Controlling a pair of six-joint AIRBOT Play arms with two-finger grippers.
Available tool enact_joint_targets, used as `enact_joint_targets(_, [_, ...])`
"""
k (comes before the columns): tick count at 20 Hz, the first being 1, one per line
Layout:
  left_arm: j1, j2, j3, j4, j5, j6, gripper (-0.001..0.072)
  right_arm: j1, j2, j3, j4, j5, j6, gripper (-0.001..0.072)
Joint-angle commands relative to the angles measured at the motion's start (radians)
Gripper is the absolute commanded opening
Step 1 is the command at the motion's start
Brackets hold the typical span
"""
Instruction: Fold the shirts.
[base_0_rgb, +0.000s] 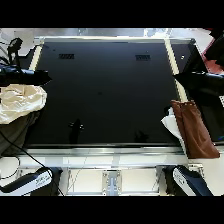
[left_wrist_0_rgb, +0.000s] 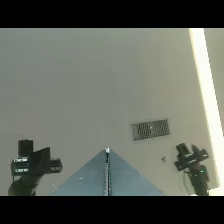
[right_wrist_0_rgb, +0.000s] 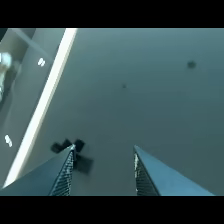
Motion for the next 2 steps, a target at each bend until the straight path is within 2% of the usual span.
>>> enact_joint_targets(1, [0.000, -0.001, 0.000, 0.000, 0.000, 0.000, 0.0014, 0.068, -0.006, 0.002, -0.015, 0.026, -0.013, 0.0426])
enact_joint_targets(2, [0.000, -0.001, 0.000, 0.000, 0.000, 0.000, 0.0014, 0.068, -0.006, 0.002, -0.017, 0.047, -0.013, 0.0426])
